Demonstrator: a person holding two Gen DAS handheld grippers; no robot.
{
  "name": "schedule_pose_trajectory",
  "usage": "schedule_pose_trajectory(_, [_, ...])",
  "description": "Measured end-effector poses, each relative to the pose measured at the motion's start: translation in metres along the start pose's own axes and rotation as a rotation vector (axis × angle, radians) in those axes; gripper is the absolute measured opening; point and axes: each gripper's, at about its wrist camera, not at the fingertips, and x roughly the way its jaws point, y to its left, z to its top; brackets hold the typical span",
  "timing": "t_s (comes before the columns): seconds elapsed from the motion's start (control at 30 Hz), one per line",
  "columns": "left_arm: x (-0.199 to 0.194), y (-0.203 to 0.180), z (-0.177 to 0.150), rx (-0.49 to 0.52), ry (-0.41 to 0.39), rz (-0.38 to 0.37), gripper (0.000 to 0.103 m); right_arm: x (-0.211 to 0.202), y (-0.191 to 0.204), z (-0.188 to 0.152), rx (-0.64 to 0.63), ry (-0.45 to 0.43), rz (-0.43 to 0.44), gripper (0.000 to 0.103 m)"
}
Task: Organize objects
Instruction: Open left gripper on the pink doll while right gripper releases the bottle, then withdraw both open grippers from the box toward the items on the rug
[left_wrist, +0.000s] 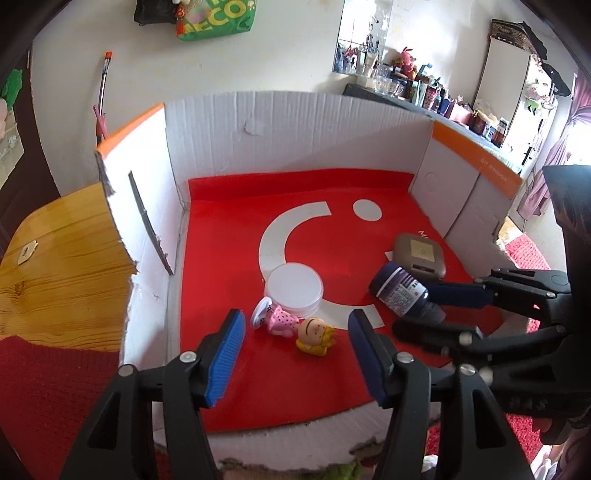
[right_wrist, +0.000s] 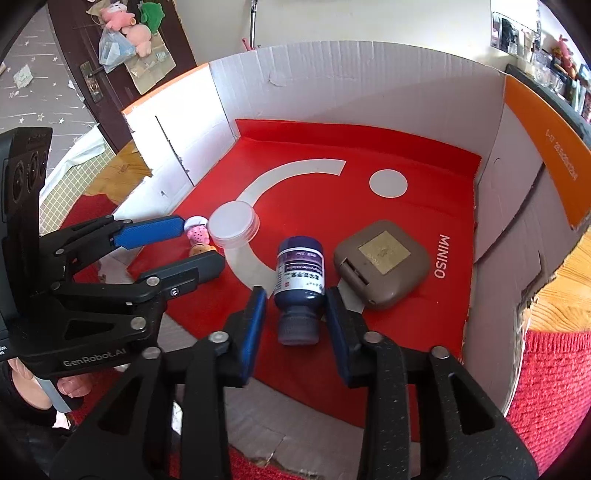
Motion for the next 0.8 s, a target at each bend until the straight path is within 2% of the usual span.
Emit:
schedule_pose_trajectory(0.03, [-0.002,0.000,0.000,0.002,-0.008,0.004,0.062,-0.002,0.001,0.000,-0.001,-0.006,-0.001,0.057])
schedule_pose_trajectory(0.33, [-0.019,0.001,-0.006,-0.007,-0.039,0.017,0.066,-0.015,0.012,-0.004,-0.016,-0.046,0.001,0.058])
schedule_pose_trajectory(0.47, [-0.026,0.005,-0.012,-0.023,-0.052,0.022,0.072,-0.021,0.014,-0.008,-0.012,-0.058,0.006,0.058])
schedule_pose_trajectory(0.8, [-0.041,0.010,-0.024,-0.055,-0.073,0.024,0.080,-0.039,0.026,-0.019,-0.009,-0.102,0.025,0.068])
